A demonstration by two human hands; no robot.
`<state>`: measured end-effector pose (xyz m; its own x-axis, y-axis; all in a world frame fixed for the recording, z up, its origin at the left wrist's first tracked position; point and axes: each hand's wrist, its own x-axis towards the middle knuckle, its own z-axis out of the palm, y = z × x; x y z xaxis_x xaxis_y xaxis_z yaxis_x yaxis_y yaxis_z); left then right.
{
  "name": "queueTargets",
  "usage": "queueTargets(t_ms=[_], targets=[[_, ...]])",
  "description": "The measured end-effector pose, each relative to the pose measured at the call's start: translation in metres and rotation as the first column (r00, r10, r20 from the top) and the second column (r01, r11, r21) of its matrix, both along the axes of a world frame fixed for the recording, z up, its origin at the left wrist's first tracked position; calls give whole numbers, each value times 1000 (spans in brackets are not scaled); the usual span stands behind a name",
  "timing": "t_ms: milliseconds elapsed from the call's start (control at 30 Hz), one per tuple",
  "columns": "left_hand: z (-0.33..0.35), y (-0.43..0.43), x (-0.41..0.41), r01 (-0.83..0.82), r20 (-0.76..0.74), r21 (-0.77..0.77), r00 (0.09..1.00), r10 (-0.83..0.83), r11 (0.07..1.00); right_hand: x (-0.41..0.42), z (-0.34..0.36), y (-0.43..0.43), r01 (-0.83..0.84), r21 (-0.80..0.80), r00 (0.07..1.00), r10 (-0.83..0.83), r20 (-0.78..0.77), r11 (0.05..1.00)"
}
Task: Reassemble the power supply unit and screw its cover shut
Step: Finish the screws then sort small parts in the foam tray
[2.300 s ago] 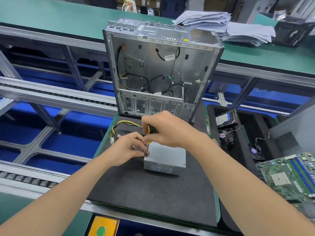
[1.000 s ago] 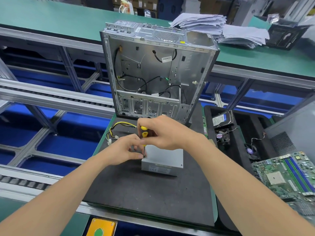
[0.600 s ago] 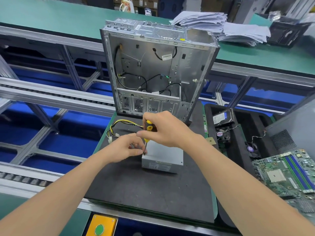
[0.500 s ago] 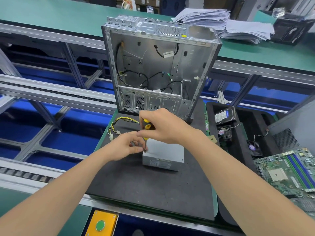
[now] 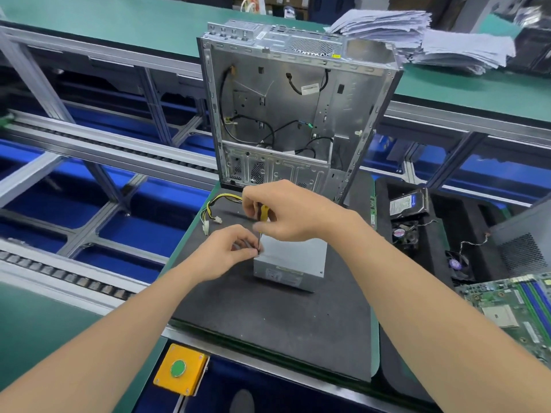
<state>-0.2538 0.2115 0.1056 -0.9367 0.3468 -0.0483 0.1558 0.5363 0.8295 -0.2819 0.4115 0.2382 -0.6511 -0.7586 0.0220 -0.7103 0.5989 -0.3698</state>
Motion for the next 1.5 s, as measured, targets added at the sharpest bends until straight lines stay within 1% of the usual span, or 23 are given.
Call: queueTargets(t_ms=[100, 133, 267, 333, 400, 467, 633, 767, 900, 933, 1000, 1067, 1133, 1233, 1333, 1400, 1500], targets=[[1, 2, 0, -11, -6, -23, 1000, 11, 1000, 3, -8, -10, 181, -18, 974, -182, -135, 983], [2, 3, 0, -11, -13, -29, 1000, 11, 1000, 3, -11, -12, 190, -28, 971, -192, -141, 981], [4, 5, -1, 12, -65, -80, 998, -17, 997, 1, -7, -8, 106, -57, 994, -105, 16, 993], [4, 5, -1, 28, -109, -128, 993, -42, 991, -2, -3, -1, 109, -56, 988, -102, 113, 992], [4, 5, -2, 48, -154, -178, 985, -76, 983, -2, -1, 3, 117, -58, 982, -107, 157, 991], [4, 5, -1, 61, -187, -214, 977, -103, 975, -2, -1, 7, 132, -66, 978, -119, 173, 989], [3, 5, 3, 56, -239, -256, 964, -119, 965, -3, -3, 17, 222, -167, 960, -185, 210, 961], [0, 7, 6, 43, -231, -243, 968, -100, 969, -10, -2, 22, 284, -186, 950, -250, 184, 941], [5, 11, 2, 40, -179, -235, 980, -83, 971, -12, -4, 24, 318, -184, 941, -286, 178, 930], [6, 11, 1, 22, -160, -210, 986, -56, 978, -13, -4, 24, 329, -197, 938, -296, 179, 924], [8, 12, -3, -63, -78, -89, 995, 56, 994, -14, -4, 25, 353, -226, 932, -319, 175, 908], [11, 12, -7, -154, 39, 81, 988, 151, 985, -14, -3, 26, 372, -251, 926, -336, 174, 894], [15, 15, -9, -200, 155, 281, 975, 161, 939, -15, -3, 27, 397, -279, 916, -357, 184, 875], [21, 20, -13, -243, 235, 511, 962, 138, 825, -15, -6, 27, 453, -359, 890, -395, 227, 816], [27, 25, -18, -306, 324, 720, 942, 89, 623, -15, -10, 26, 473, -391, 880, -402, 253, 790], [31, 29, -23, -329, 348, 783, 935, 66, 528, -13, -13, 25, 468, -380, 880, -380, 285, 798], [33, 38, -32, -336, 371, 826, 929, 13, 452, -10, -18, 26, 433, -414, 892, -314, 326, 801]])
